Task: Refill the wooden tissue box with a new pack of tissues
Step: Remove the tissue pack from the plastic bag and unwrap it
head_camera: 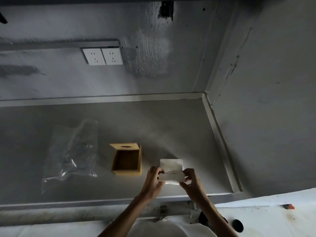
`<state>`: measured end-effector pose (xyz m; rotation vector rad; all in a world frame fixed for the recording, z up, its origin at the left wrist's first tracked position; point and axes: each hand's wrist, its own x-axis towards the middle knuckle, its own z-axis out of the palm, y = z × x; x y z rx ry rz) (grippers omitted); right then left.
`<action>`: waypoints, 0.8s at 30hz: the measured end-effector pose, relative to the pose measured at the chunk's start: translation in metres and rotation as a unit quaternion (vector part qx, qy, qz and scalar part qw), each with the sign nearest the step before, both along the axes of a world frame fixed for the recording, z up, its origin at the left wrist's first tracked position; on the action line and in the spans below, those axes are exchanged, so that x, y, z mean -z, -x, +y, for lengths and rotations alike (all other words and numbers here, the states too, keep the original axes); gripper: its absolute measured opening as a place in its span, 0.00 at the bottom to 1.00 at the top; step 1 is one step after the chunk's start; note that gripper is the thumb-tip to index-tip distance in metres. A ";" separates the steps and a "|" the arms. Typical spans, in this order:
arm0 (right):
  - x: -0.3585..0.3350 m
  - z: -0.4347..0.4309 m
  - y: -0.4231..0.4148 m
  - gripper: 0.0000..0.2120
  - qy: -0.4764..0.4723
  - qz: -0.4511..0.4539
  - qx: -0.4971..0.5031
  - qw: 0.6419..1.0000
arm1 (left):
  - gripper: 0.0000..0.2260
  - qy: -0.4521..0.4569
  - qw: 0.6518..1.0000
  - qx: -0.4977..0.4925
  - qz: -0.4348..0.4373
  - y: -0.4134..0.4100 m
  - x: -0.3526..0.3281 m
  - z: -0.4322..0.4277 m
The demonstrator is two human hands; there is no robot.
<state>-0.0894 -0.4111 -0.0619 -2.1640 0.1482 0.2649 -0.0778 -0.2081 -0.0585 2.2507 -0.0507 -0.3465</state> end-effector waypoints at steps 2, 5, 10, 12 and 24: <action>0.006 -0.001 0.007 0.34 0.022 -0.002 -0.053 0.998 | 0.13 -0.007 1.000 0.006 -0.016 0.010 0.006 0.003; 0.013 0.005 0.015 0.43 0.051 -0.007 -0.100 0.994 | 0.15 -0.020 0.999 0.010 -0.030 0.022 0.013 0.007; 0.014 0.011 0.014 0.45 0.088 -0.032 -0.123 0.988 | 0.18 -0.026 0.999 0.018 -0.030 0.034 0.026 0.014; 0.013 0.012 0.013 0.42 0.099 -0.043 -0.144 0.984 | 0.20 -0.031 0.999 0.019 -0.034 0.037 0.030 0.016; 0.008 0.023 0.019 0.20 0.169 -0.064 -0.204 0.962 | 0.37 -0.020 0.998 -0.027 -0.044 0.038 0.037 0.016</action>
